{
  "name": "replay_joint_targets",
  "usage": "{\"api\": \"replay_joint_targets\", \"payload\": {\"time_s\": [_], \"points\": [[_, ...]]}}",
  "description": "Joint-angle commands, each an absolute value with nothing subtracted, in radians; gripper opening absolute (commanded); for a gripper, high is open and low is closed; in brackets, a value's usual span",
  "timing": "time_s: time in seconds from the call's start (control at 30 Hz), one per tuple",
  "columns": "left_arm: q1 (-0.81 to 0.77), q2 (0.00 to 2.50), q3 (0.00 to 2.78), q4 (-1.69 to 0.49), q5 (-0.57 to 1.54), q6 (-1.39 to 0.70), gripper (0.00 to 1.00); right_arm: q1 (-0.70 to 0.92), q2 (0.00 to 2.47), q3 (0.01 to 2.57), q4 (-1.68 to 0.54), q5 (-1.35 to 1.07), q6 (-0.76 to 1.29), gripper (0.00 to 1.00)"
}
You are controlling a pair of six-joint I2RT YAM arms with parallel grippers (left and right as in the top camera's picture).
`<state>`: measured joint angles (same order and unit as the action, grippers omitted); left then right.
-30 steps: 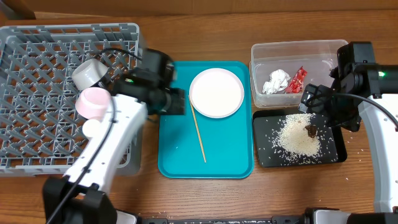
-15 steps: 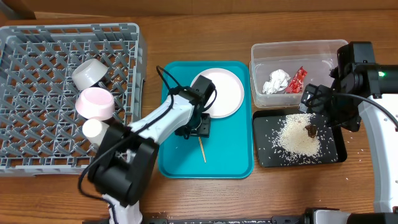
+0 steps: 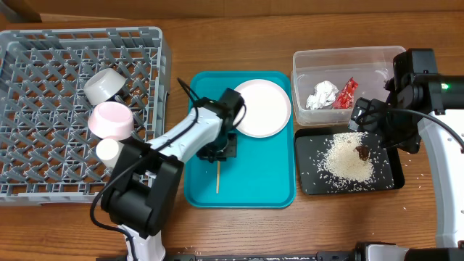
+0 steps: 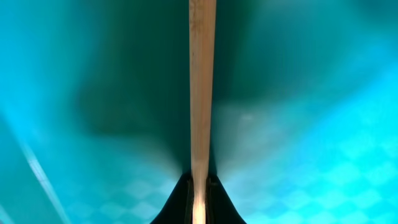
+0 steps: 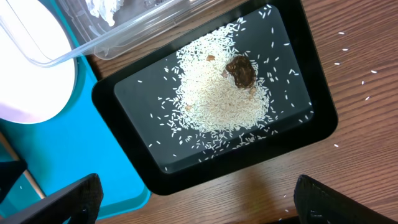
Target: Sort waste into correct bins and load items into the dishwasher
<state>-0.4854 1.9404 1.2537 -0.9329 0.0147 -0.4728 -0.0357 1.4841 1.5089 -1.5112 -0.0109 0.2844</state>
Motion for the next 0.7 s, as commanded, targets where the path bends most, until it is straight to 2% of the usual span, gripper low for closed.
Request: {"api": "replay_joint_targets", "payload": {"time_s": [0.0, 0.37, 0.53, 0.67], "points": [[-0.422, 1.843, 1.293, -0.955, 0.007, -0.466, 0.04, -0.035, 1.481, 1.522, -1.51, -0.001, 0.285, 1.0], [-0.235, 1.563, 1.401, -0.994, -0.091, -0.236, 0.04, -0.035, 1.481, 1.522, -1.51, -0.001, 0.285, 1.0], [-0.168, 1.551, 1.409, -0.978, -0.221, -0.139, 0.04, -0.035, 1.481, 1.522, -1.51, -0.001, 0.285, 1.0], [-0.117, 1.587, 1.409, -0.958, -0.247, -0.101, 0.04, -0.035, 1.481, 1.522, -1.51, -0.001, 0.285, 1.0]]}}
